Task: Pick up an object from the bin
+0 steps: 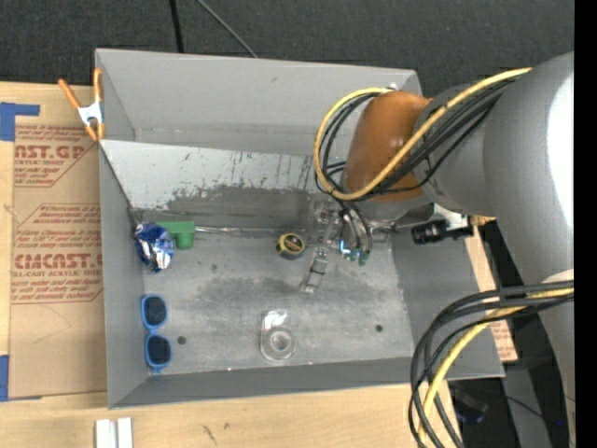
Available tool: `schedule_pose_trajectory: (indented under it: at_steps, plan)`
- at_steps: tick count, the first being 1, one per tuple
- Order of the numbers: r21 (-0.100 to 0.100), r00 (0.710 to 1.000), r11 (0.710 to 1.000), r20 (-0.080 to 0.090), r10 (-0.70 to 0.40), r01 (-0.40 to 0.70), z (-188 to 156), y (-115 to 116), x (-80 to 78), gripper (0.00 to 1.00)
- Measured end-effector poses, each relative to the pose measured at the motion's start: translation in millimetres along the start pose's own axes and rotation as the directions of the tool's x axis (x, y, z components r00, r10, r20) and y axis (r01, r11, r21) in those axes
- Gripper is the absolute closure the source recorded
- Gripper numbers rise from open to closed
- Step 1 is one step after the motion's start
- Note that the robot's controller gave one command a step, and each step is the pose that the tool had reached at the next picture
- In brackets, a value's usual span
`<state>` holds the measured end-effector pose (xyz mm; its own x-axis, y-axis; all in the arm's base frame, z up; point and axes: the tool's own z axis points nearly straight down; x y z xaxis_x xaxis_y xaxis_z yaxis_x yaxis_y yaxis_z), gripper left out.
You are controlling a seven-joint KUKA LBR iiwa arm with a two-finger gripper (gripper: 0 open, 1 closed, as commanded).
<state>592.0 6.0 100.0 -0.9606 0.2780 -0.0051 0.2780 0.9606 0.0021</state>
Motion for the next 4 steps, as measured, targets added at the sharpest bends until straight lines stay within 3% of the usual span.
schedule_pose_trajectory:
  at_steps: [1,2,3,4]
  plan:
    - [0.002,0.972,0.972,-0.003,0.236,-0.236,30.4,9.8,12.0,0.00]
    - [0.002,0.972,0.972,-0.001,0.234,-0.234,30.4,10.2,11.7,0.00]
    - [0.002,0.972,0.972,0.000,0.234,-0.234,29.7,10.3,11.2,1.00]
    - [-0.001,0.973,0.973,0.001,0.233,-0.233,-34.3,11.3,9.4,1.00]
